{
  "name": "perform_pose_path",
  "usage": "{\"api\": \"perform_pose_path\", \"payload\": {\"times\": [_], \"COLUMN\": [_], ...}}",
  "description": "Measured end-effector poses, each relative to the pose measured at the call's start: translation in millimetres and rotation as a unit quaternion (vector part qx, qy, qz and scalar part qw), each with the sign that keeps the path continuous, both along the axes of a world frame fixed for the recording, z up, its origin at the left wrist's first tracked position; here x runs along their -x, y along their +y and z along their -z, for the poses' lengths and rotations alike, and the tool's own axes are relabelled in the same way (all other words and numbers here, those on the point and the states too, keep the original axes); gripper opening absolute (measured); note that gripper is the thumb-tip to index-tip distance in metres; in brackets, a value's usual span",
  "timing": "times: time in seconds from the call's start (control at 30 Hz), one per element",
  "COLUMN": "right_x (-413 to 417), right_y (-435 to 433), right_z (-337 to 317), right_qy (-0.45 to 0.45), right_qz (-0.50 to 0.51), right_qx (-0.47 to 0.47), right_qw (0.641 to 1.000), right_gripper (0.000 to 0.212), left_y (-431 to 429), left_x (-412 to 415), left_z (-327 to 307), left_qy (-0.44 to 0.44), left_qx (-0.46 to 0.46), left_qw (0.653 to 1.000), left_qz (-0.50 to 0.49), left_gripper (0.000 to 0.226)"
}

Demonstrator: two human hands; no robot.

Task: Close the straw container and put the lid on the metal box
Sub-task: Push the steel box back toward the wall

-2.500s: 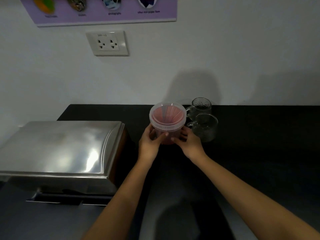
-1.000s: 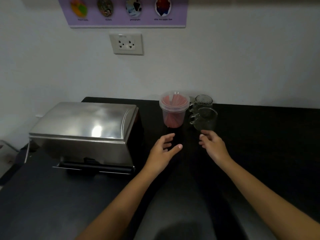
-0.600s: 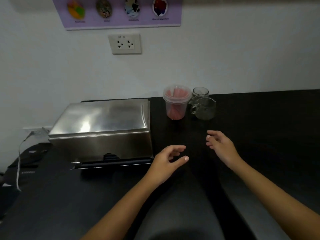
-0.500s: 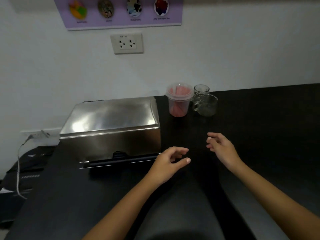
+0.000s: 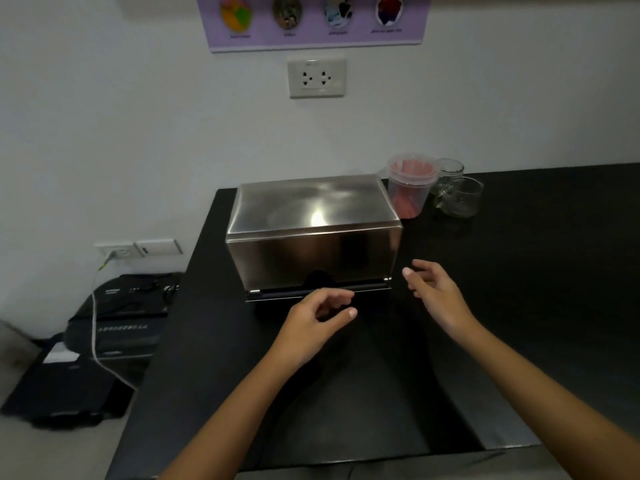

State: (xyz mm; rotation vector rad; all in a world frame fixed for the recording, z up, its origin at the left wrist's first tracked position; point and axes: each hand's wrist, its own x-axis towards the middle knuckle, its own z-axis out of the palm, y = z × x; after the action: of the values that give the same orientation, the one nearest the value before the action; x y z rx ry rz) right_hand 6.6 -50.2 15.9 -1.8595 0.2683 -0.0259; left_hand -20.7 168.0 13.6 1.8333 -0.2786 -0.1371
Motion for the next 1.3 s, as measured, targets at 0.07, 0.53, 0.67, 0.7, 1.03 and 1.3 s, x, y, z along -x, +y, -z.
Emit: {"api": "perform_pose_path", "payload": {"times": [0.07, 0.53, 0.67, 0.7, 1.03, 1.3], "right_x": [-7, -33, -36, -37, -46, -65], "right_y": [10, 18, 20, 21, 29, 32], "right_z": [-8, -10, -6, -6, -4, 2], "right_qy": [-0.023, -0.076, -0.068, -0.064, -0.063, -0.078], "right_qz": [-0.023, -0.107, -0.102, -0.098, -0.063, -0.049], "right_qx": [-0.016, -0.053, -0.025, -0.017, 0.006, -0.020], "right_qw": [0.999, 0.990, 0.992, 0.993, 0.996, 0.996], "right_gripper": [0.057, 0.075, 0.074, 0.072, 0.052, 0.055], "left_y": [13, 73, 97, 102, 123, 128], "left_x": [2, 3, -20, -26, -83, -115], "left_z": [-4, -14, -3, -1, 21, 24], "left_qy": [-0.001, -0.206, -0.092, -0.066, 0.009, 0.012], "left_qx": [0.001, -0.017, 0.007, 0.019, 0.040, 0.037], "left_qw": [1.000, 0.906, 0.937, 0.949, 0.990, 0.992], "left_qz": [-0.021, -0.369, -0.338, -0.309, -0.138, -0.117], "left_gripper": [0.022, 0.035, 0.071, 0.078, 0.069, 0.080]}}
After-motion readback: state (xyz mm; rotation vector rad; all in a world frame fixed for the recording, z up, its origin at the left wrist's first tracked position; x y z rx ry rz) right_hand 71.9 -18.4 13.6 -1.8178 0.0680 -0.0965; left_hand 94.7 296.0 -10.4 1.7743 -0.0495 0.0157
